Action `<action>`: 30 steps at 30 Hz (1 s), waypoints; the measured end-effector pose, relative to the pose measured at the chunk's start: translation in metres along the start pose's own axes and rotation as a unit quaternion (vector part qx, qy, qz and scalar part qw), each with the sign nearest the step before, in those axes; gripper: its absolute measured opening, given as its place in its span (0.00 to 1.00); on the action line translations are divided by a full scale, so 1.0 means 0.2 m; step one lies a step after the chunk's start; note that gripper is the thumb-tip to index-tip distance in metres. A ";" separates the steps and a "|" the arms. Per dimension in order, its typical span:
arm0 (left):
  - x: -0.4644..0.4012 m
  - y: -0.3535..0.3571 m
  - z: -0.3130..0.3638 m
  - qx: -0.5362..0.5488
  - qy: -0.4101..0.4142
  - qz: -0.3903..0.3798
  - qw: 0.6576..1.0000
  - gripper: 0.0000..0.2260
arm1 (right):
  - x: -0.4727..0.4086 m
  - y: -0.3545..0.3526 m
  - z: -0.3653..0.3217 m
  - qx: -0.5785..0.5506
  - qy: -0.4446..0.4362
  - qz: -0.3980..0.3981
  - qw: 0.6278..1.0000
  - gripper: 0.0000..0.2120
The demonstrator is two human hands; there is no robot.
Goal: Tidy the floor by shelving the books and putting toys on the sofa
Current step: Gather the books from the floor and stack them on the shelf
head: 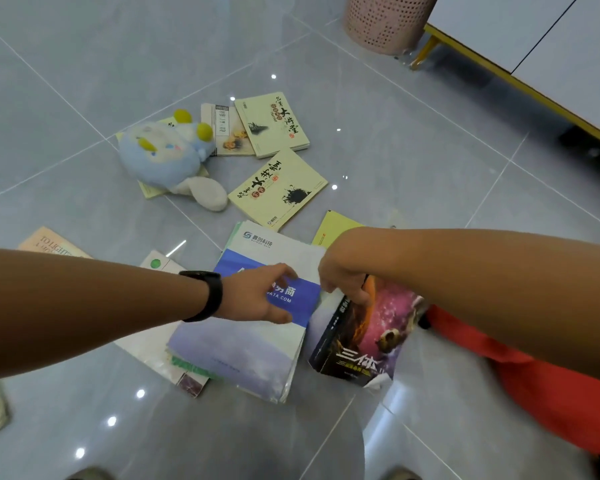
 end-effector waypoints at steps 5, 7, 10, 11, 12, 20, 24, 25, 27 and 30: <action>-0.01 0.22 0.25 0.172 -0.016 -0.126 0.977 0.29 | 0.12 -0.16 0.06 0.005 0.002 0.006 1.000 0.27; -0.01 0.20 0.30 0.233 0.002 -0.065 0.970 0.19 | 0.19 -0.22 0.14 -0.045 0.008 0.027 0.999 0.18; -0.02 0.11 0.25 0.260 -0.017 0.009 0.965 0.13 | 0.25 -0.28 0.20 -0.112 0.006 0.098 0.989 0.17; -0.01 0.09 0.23 0.255 -0.021 -0.004 0.967 0.13 | 0.24 -0.29 0.21 -0.136 -0.001 0.131 0.982 0.19; -0.01 0.08 0.20 0.252 -0.027 -0.020 0.967 0.13 | 0.23 -0.28 0.22 -0.162 -0.010 0.156 0.974 0.22; 0.13 0.06 -0.08 0.354 -0.104 -0.061 0.927 0.14 | 0.14 -0.29 0.34 -0.144 0.058 0.412 0.898 0.32; 0.19 0.08 -0.31 0.391 -0.152 -0.093 0.903 0.17 | 0.17 -0.17 0.44 -0.228 0.170 0.504 0.815 0.37; 0.20 0.09 -0.38 0.387 -0.160 -0.097 0.903 0.19 | 0.13 -0.10 0.44 -0.270 0.184 0.483 0.812 0.36; 0.21 0.09 -0.52 0.341 -0.180 -0.065 0.920 0.22 | 0.02 0.04 0.41 -0.361 0.191 0.402 0.820 0.31; 0.22 -0.02 -0.66 0.165 -0.182 0.036 0.969 0.22 | -0.13 0.24 0.25 -0.496 0.160 0.278 0.807 0.22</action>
Point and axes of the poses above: each hand's wrist, its own x-axis away from the middle knuckle, its own y-axis out of the palm, z = x × y, the point moved 9 cm from there along -x, towards the middle knuckle, and after that the axes turned 7 degrees about -y, right-handed, at the moved point
